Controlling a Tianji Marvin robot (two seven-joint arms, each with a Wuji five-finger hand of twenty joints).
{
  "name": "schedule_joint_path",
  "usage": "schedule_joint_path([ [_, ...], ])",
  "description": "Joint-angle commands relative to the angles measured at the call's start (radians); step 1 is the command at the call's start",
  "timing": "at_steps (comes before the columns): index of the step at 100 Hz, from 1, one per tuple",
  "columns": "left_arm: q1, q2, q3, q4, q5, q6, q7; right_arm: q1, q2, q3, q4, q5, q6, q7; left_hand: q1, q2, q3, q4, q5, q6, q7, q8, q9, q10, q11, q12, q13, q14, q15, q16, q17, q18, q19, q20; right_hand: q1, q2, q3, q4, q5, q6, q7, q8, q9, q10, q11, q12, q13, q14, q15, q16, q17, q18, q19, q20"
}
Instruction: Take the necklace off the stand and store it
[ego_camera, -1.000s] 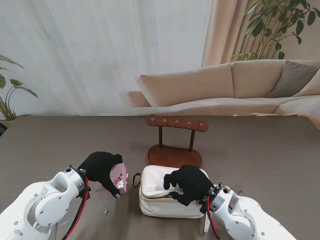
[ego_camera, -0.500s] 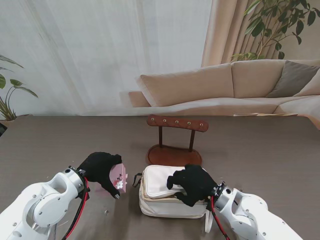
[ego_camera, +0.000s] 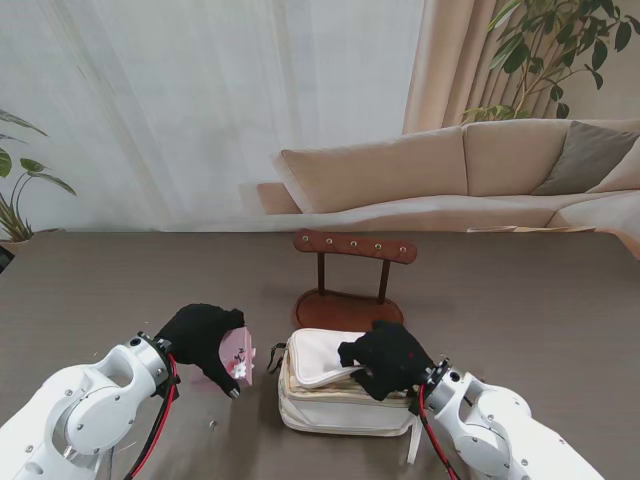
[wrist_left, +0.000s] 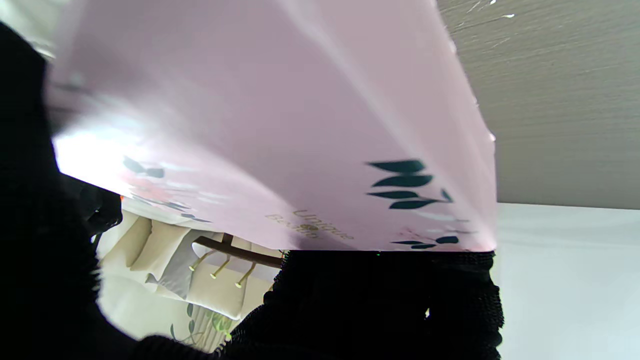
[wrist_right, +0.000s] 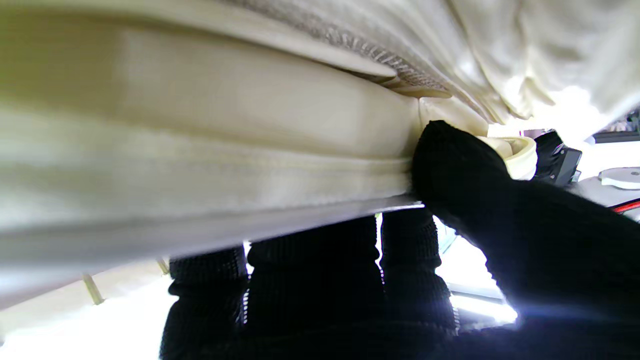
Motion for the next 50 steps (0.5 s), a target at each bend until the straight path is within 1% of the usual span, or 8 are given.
schedule_joint_path([
  [1, 0.001, -0.002, 0.000, -0.016, 0.001, -0.005, -0.016, 0.003, -0.013, 0.005, -0.020, 0.027, 0.008, 0.043, 0.454, 0.184, 0.629, 0.012, 0.074, -0.174, 0.643, 0.094, 0.111, -0.138, 0.137, 0.051, 0.063, 0.011, 0.134, 0.033, -0.006, -0.035, 0.008, 0.005, 0.107, -0.004, 0.142, 0.000, 0.072, -0.051, 0.117, 0.057, 0.051, -0.001, 0.036, 0.031, 0.038, -0.027, 0.098, 0.035, 0.093, -0.009, 0.061, 0.004],
  [18, -0.002, -0.002, 0.003, -0.028, 0.001, -0.012, -0.014, 0.025, -0.025, 0.013, -0.062, 0.108, 0.037, 0.138, 0.453, 0.184, 0.629, 0.012, 0.073, -0.175, 0.643, 0.094, 0.111, -0.139, 0.137, 0.050, 0.064, 0.012, 0.134, 0.033, -0.005, -0.035, 0.008, 0.005, 0.113, -0.005, 0.148, -0.003, 0.074, -0.054, 0.129, 0.089, 0.066, 0.005, 0.061, 0.063, 0.039, -0.039, 0.187, 0.055, 0.127, -0.009, 0.081, 0.019],
  [41, -0.004, -0.002, 0.006, -0.044, 0.001, -0.017, -0.015, 0.084, -0.033, 0.013, -0.087, 0.192, 0.102, 0.233, 0.453, 0.185, 0.628, 0.012, 0.074, -0.175, 0.643, 0.094, 0.111, -0.138, 0.137, 0.050, 0.064, 0.012, 0.135, 0.032, -0.005, -0.035, 0.008, 0.005, 0.121, -0.003, 0.146, -0.004, 0.076, -0.055, 0.135, 0.103, 0.071, 0.010, 0.069, 0.073, 0.038, -0.048, 0.222, 0.064, 0.144, -0.010, 0.085, 0.026],
  [50, -0.005, -0.002, 0.008, -0.048, 0.001, -0.019, -0.014, 0.096, -0.035, 0.018, -0.093, 0.224, 0.117, 0.268, 0.453, 0.184, 0.628, 0.012, 0.073, -0.175, 0.643, 0.095, 0.111, -0.139, 0.137, 0.050, 0.064, 0.012, 0.135, 0.032, -0.005, -0.034, 0.008, 0.005, 0.125, -0.003, 0.145, -0.003, 0.077, -0.050, 0.136, 0.105, 0.072, 0.015, 0.069, 0.075, 0.037, -0.039, 0.231, 0.066, 0.147, -0.003, 0.086, 0.030],
])
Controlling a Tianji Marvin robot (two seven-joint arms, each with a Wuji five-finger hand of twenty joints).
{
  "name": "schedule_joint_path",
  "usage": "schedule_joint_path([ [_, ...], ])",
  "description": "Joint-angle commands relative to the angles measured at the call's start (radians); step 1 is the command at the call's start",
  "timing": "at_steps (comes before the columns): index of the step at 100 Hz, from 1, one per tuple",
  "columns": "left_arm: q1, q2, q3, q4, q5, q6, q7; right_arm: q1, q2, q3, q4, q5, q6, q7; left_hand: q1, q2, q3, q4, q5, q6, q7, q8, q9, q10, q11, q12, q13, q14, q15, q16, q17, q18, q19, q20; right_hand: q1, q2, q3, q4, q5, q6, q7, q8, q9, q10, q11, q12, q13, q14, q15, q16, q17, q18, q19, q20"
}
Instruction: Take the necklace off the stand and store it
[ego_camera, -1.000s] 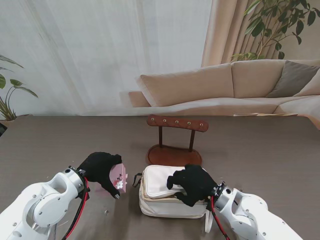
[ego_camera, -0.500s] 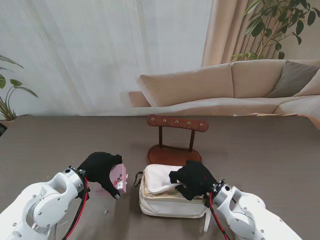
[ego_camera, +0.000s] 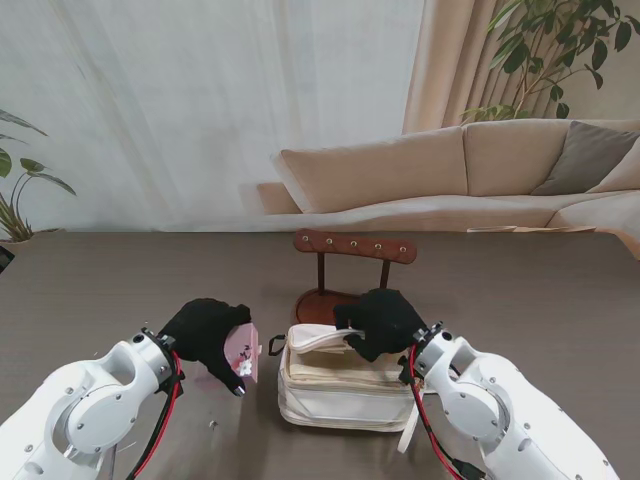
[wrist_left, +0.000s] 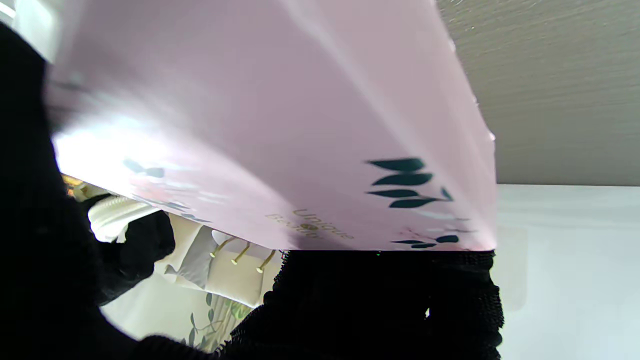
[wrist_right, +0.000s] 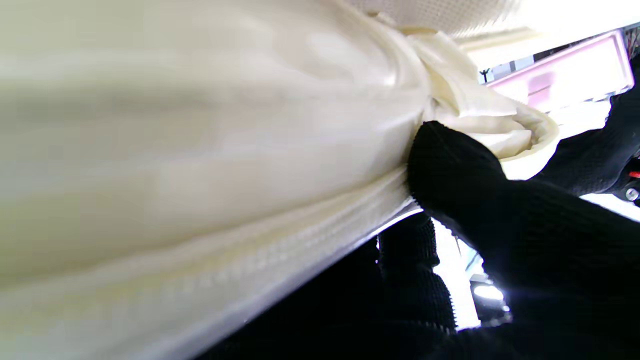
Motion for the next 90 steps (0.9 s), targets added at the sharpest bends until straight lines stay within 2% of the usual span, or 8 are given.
schedule_joint_path([
  [1, -0.002, -0.002, 0.001, -0.014, 0.001, -0.005, -0.016, 0.013, -0.006, 0.009, -0.020, 0.013, 0.008, 0.024, 0.453, 0.184, 0.628, 0.012, 0.073, -0.175, 0.642, 0.095, 0.111, -0.139, 0.136, 0.050, 0.064, 0.012, 0.131, 0.032, -0.005, -0.034, 0.008, 0.005, 0.114, 0.013, 0.124, 0.009, 0.066, -0.072, 0.135, 0.051, 0.049, 0.019, 0.029, 0.023, 0.037, -0.042, 0.075, 0.030, 0.147, -0.003, 0.065, 0.030],
  [33, -0.029, -0.002, 0.030, -0.010, -0.009, -0.012, -0.017, 0.050, -0.001, 0.017, -0.013, 0.083, 0.024, 0.122, 0.453, 0.185, 0.629, 0.012, 0.073, -0.175, 0.642, 0.095, 0.111, -0.139, 0.136, 0.050, 0.064, 0.012, 0.131, 0.030, -0.004, -0.034, 0.009, 0.005, 0.113, 0.020, 0.117, 0.010, 0.065, -0.078, 0.134, 0.055, 0.050, 0.016, 0.027, 0.026, 0.037, -0.045, 0.086, 0.032, 0.155, -0.010, 0.063, 0.036],
  [54, -0.041, -0.001, 0.049, -0.017, -0.013, -0.017, -0.025, 0.089, -0.002, 0.008, -0.014, 0.161, 0.080, 0.195, 0.451, 0.184, 0.628, 0.011, 0.073, -0.177, 0.642, 0.096, 0.112, -0.141, 0.136, 0.050, 0.064, 0.011, 0.131, 0.029, -0.004, -0.036, 0.009, 0.005, 0.118, 0.025, 0.113, 0.012, 0.064, -0.074, 0.133, 0.058, 0.052, 0.021, 0.027, 0.026, 0.037, -0.047, 0.093, 0.034, 0.158, -0.002, 0.063, 0.040],
  [90, -0.042, 0.000, 0.051, -0.024, -0.014, -0.027, -0.032, 0.136, -0.008, -0.017, -0.013, 0.202, 0.180, 0.230, 0.451, 0.185, 0.629, 0.011, 0.072, -0.178, 0.642, 0.096, 0.111, -0.140, 0.136, 0.050, 0.063, 0.009, 0.133, 0.030, -0.005, -0.036, 0.008, 0.005, 0.115, 0.044, 0.094, 0.016, 0.053, -0.070, 0.127, 0.062, 0.049, 0.018, 0.016, 0.020, 0.035, -0.023, 0.104, 0.036, 0.150, 0.045, 0.079, 0.053],
])
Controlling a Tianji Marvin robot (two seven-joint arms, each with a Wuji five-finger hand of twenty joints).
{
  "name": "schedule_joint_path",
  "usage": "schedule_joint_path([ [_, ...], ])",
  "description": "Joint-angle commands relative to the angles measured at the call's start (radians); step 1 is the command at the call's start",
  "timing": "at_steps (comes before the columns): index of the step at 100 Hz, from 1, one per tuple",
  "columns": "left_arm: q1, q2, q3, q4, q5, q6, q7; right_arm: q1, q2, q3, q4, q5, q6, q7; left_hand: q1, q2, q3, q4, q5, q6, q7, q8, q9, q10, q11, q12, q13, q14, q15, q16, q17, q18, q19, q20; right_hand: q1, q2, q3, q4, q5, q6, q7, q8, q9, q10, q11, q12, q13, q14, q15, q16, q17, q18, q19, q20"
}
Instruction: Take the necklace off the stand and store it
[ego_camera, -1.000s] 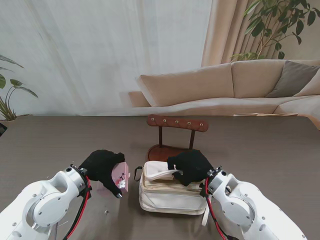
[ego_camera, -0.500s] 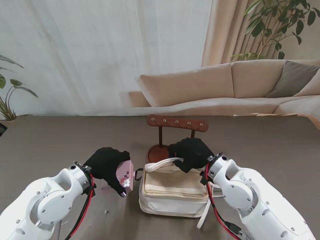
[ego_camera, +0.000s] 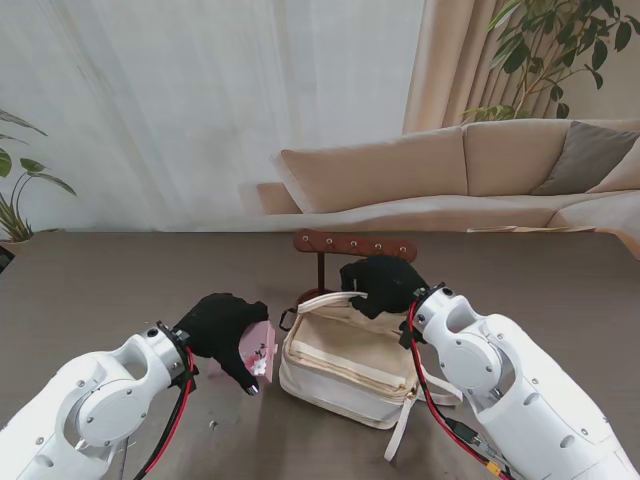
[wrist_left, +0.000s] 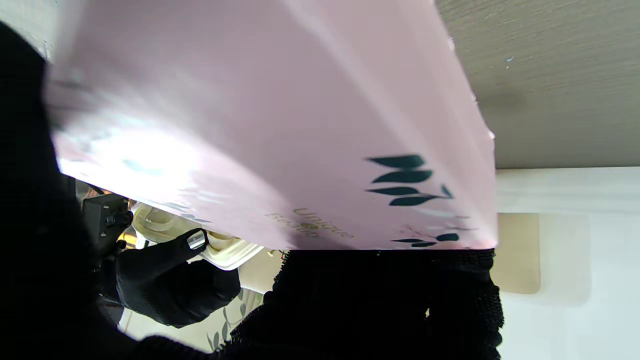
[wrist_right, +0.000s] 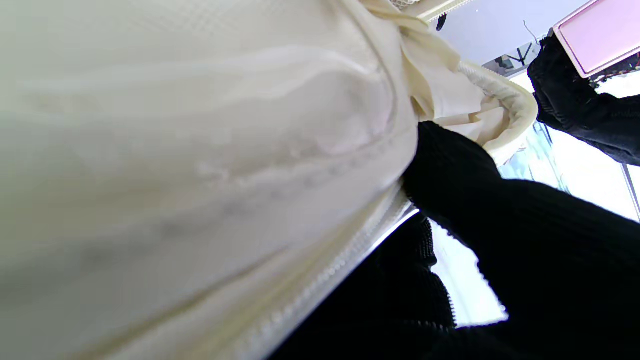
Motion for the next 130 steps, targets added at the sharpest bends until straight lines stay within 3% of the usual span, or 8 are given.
schedule_joint_path([
  [1, -0.001, -0.001, 0.000, -0.007, -0.004, -0.002, -0.021, 0.006, -0.005, -0.003, -0.006, 0.004, -0.003, 0.022, 0.450, 0.185, 0.628, 0.012, 0.072, -0.178, 0.641, 0.096, 0.111, -0.140, 0.135, 0.050, 0.063, 0.009, 0.131, 0.030, -0.005, -0.037, 0.007, 0.005, 0.100, 0.045, 0.094, 0.018, 0.053, -0.099, 0.127, 0.061, 0.049, 0.018, 0.016, 0.011, 0.035, -0.027, 0.046, 0.014, 0.150, 0.030, 0.057, 0.029],
  [22, 0.004, 0.000, 0.001, -0.010, -0.009, 0.005, -0.030, 0.004, 0.003, -0.013, 0.013, -0.002, -0.036, 0.044, 0.450, 0.186, 0.628, 0.012, 0.071, -0.178, 0.641, 0.097, 0.111, -0.139, 0.135, 0.050, 0.062, 0.011, 0.130, 0.029, -0.006, -0.036, 0.007, 0.005, 0.087, 0.063, 0.077, 0.024, 0.039, -0.104, 0.111, 0.058, 0.039, 0.011, -0.011, -0.011, 0.034, -0.015, -0.034, -0.023, 0.117, 0.029, 0.032, 0.020],
  [41, 0.013, 0.001, -0.003, -0.019, -0.013, 0.014, -0.041, -0.013, 0.013, 0.001, 0.022, -0.041, -0.077, 0.053, 0.452, 0.187, 0.626, 0.012, 0.072, -0.177, 0.641, 0.097, 0.110, -0.138, 0.134, 0.050, 0.063, 0.012, 0.130, 0.029, -0.006, -0.035, 0.007, 0.005, -0.064, 0.081, 0.032, 0.070, -0.120, -0.094, -0.024, -0.032, -0.120, 0.015, -0.178, -0.091, -0.019, 0.042, -0.505, -0.178, -0.076, 0.042, -0.131, -0.026],
  [65, 0.019, 0.002, -0.006, -0.025, -0.015, 0.020, -0.049, -0.042, 0.034, 0.041, 0.029, -0.193, -0.172, 0.040, 0.452, 0.187, 0.626, 0.012, 0.071, -0.178, 0.641, 0.097, 0.111, -0.137, 0.134, 0.050, 0.062, 0.012, 0.130, 0.026, -0.006, -0.034, 0.007, 0.006, -0.255, 0.104, -0.057, 0.257, -0.187, -0.047, -0.270, 0.104, -0.369, 0.023, -0.229, -0.245, -0.228, 0.076, -0.754, -0.224, -0.281, 0.039, -0.296, -0.083],
  [96, 0.026, 0.002, -0.012, -0.032, -0.015, 0.023, -0.056, -0.059, 0.052, 0.052, 0.023, -0.377, -0.186, -0.014, 0.453, 0.187, 0.625, 0.013, 0.072, -0.177, 0.641, 0.097, 0.111, -0.138, 0.134, 0.049, 0.063, 0.012, 0.130, 0.025, -0.006, -0.034, 0.007, 0.006, -0.305, 0.025, -0.096, 0.234, -0.270, 0.012, -0.311, 0.113, -0.486, 0.027, -0.228, -0.264, -0.311, 0.080, -0.781, -0.244, -0.338, 0.024, -0.327, -0.093],
  [108, 0.029, 0.003, -0.014, -0.035, -0.013, 0.023, -0.057, -0.065, 0.052, 0.036, 0.025, -0.425, -0.144, -0.063, 0.452, 0.187, 0.624, 0.012, 0.072, -0.177, 0.640, 0.098, 0.111, -0.138, 0.134, 0.049, 0.063, 0.012, 0.130, 0.024, -0.007, -0.035, 0.007, 0.006, -0.268, 0.122, -0.072, 0.256, -0.187, -0.004, -0.254, 0.142, -0.375, 0.012, -0.168, -0.257, -0.211, 0.041, -0.697, -0.224, -0.248, 0.008, -0.263, -0.077],
  [116, 0.029, 0.002, -0.014, -0.034, -0.014, 0.022, -0.055, -0.060, 0.047, 0.028, 0.032, -0.399, -0.134, -0.069, 0.452, 0.186, 0.625, 0.012, 0.072, -0.177, 0.640, 0.098, 0.111, -0.138, 0.134, 0.049, 0.062, 0.012, 0.130, 0.024, -0.007, -0.034, 0.007, 0.006, -0.161, 0.121, -0.005, 0.103, -0.151, -0.051, -0.049, -0.033, -0.188, -0.012, -0.121, -0.206, -0.057, -0.010, -0.574, -0.186, -0.112, -0.008, -0.148, -0.073],
  [130, 0.023, 0.002, -0.008, -0.030, -0.016, 0.018, -0.051, -0.051, 0.031, 0.024, 0.037, -0.297, -0.115, -0.067, 0.452, 0.188, 0.624, 0.012, 0.071, -0.177, 0.639, 0.098, 0.110, -0.139, 0.134, 0.050, 0.062, 0.011, 0.130, 0.025, -0.007, -0.034, 0.007, 0.006, -0.010, 0.125, 0.026, 0.035, -0.013, -0.106, 0.102, 0.020, 0.029, -0.022, -0.020, -0.100, 0.037, -0.029, -0.199, -0.037, 0.069, -0.008, 0.003, -0.034],
])
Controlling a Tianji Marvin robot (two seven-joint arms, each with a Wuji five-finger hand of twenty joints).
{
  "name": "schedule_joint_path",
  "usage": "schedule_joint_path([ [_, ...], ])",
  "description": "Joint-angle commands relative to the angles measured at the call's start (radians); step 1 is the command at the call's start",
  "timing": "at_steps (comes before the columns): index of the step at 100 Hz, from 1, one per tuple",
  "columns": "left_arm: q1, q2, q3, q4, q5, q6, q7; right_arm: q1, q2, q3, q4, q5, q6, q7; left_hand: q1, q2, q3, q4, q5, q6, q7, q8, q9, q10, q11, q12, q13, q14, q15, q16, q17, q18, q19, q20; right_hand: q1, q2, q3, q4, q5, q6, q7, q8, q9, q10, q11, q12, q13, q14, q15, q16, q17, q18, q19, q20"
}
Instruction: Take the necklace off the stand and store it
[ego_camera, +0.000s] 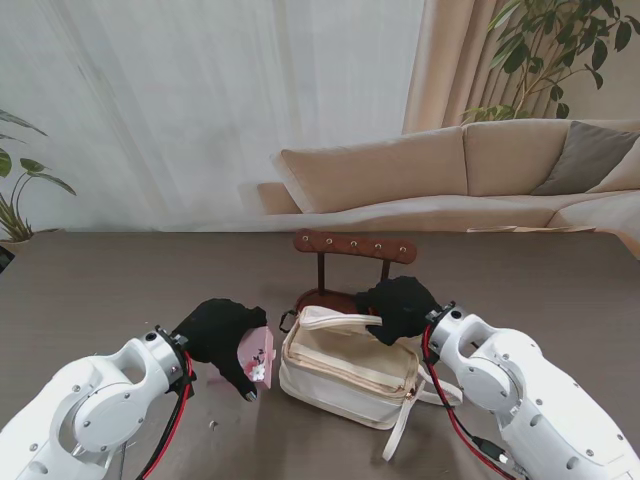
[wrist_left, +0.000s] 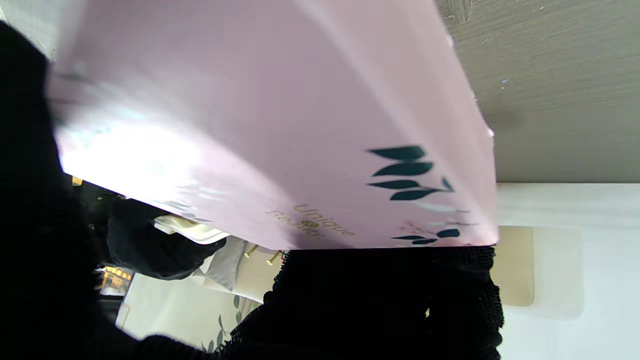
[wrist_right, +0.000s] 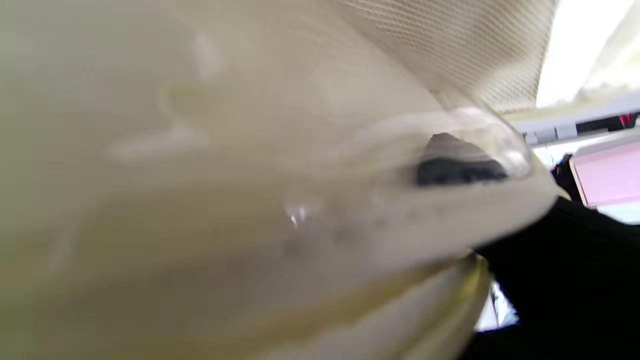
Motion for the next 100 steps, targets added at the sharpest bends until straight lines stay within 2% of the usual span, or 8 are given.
schedule_joint_path([
  [1, -0.003, -0.001, 0.004, -0.004, -0.004, -0.002, -0.016, 0.005, -0.015, -0.003, 0.000, -0.055, 0.008, -0.014, 0.445, 0.188, 0.624, 0.034, 0.071, -0.177, 0.638, 0.098, 0.110, -0.139, 0.133, 0.047, 0.062, 0.011, 0.129, 0.025, -0.007, -0.034, 0.007, 0.006, 0.051, 0.027, 0.073, -0.030, 0.058, -0.041, 0.062, 0.047, 0.081, -0.021, 0.050, 0.051, 0.037, -0.030, 0.151, 0.055, 0.078, -0.014, 0.091, 0.042],
  [14, -0.013, -0.002, 0.014, -0.003, -0.010, -0.003, -0.016, 0.015, -0.025, 0.007, -0.024, 0.016, 0.032, 0.011, 0.446, 0.188, 0.624, 0.034, 0.071, -0.177, 0.638, 0.098, 0.110, -0.135, 0.133, 0.047, 0.062, 0.013, 0.129, 0.025, -0.008, -0.034, 0.007, 0.006, 0.058, -0.011, 0.122, -0.043, 0.099, -0.055, 0.080, 0.140, 0.155, -0.023, 0.110, 0.120, 0.037, -0.056, 0.381, 0.120, 0.167, -0.018, 0.149, 0.073],
  [23, -0.022, -0.002, 0.027, -0.002, -0.014, -0.005, -0.014, 0.024, -0.028, 0.016, -0.045, 0.076, 0.044, 0.057, 0.446, 0.189, 0.623, 0.034, 0.071, -0.178, 0.638, 0.099, 0.109, -0.136, 0.133, 0.047, 0.061, 0.014, 0.128, 0.024, -0.008, -0.034, 0.007, 0.007, 0.061, -0.019, 0.134, -0.046, 0.111, -0.060, 0.080, 0.185, 0.178, -0.022, 0.118, 0.139, 0.036, -0.056, 0.435, 0.138, 0.191, -0.015, 0.159, 0.088],
  [43, -0.052, -0.003, 0.066, 0.000, -0.024, -0.015, -0.006, 0.046, -0.029, 0.023, -0.070, 0.182, 0.092, 0.142, 0.446, 0.190, 0.621, 0.034, 0.071, -0.177, 0.638, 0.099, 0.110, -0.136, 0.133, 0.047, 0.061, 0.013, 0.128, 0.023, -0.007, -0.034, 0.008, 0.007, 0.066, -0.022, 0.137, -0.048, 0.117, -0.055, 0.070, 0.211, 0.195, -0.015, 0.111, 0.153, 0.036, -0.054, 0.468, 0.151, 0.212, -0.005, 0.164, 0.105],
  [79, -0.116, -0.007, 0.147, 0.019, -0.053, -0.025, 0.007, 0.096, -0.036, -0.016, -0.041, 0.290, 0.213, 0.198, 0.446, 0.191, 0.621, 0.035, 0.071, -0.177, 0.638, 0.099, 0.109, -0.136, 0.133, 0.047, 0.062, 0.013, 0.129, 0.020, -0.008, -0.034, 0.007, 0.008, 0.080, -0.021, 0.130, -0.046, 0.122, -0.036, 0.062, 0.219, 0.198, 0.004, 0.110, 0.163, 0.036, -0.048, 0.492, 0.162, 0.232, 0.009, 0.166, 0.120],
  [100, -0.190, -0.012, 0.224, 0.063, -0.088, -0.030, 0.021, 0.114, -0.040, -0.039, -0.030, 0.319, 0.245, 0.210, 0.446, 0.191, 0.619, 0.035, 0.069, -0.178, 0.637, 0.099, 0.109, -0.137, 0.133, 0.048, 0.062, 0.013, 0.129, 0.019, -0.010, -0.036, 0.008, 0.008, 0.083, -0.014, 0.124, -0.043, 0.120, -0.032, 0.059, 0.221, 0.198, 0.003, 0.104, 0.163, 0.036, -0.050, 0.490, 0.162, 0.232, 0.010, 0.163, 0.126],
])
